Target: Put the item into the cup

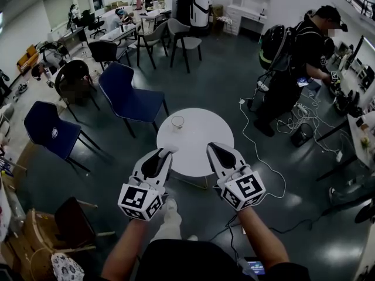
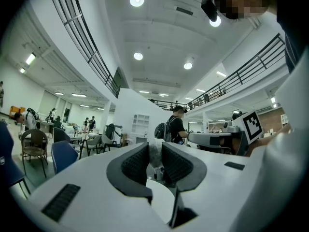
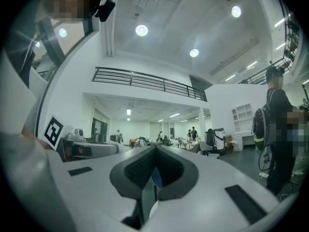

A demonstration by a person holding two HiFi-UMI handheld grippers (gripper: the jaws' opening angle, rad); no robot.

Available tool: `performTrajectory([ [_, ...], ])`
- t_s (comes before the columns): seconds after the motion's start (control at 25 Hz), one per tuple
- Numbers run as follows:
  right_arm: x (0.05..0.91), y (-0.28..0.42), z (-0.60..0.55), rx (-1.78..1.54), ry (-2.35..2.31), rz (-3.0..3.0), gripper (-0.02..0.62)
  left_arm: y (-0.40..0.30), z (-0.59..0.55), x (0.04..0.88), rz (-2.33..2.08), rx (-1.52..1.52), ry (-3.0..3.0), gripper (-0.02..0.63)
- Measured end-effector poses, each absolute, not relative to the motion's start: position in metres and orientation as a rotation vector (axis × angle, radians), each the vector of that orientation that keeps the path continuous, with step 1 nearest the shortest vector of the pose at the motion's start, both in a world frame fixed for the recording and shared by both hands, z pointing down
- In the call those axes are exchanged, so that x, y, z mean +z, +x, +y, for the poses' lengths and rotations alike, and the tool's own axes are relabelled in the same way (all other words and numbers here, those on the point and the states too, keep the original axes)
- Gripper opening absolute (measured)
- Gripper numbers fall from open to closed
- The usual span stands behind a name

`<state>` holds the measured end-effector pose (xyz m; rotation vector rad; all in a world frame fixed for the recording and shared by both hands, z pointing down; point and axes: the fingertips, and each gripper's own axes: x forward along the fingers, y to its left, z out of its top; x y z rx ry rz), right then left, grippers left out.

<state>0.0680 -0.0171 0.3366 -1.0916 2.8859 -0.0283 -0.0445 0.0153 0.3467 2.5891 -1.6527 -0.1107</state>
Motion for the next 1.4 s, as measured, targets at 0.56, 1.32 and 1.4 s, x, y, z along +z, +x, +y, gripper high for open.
performTrajectory([
  [0.56, 0.351, 0.030, -0.142, -0.080, -1.152, 2.872, 0.014, -0.091, -0.113, 0.360, -1.592, -0.124, 2.556, 0.094],
  [1.32, 0.382, -0.028, -0.279, -0.146, -1.270, 2.890, 0.014, -0.154, -0.258, 0.395, -1.499, -0.057, 2.546, 0.094],
  [1.4, 0.384, -0.035, -0.292, -0.152, -1.288, 2.887, 0.014, -0.162, -0.273, 0.400, -1.485, -0.052, 2.544, 0.094],
])
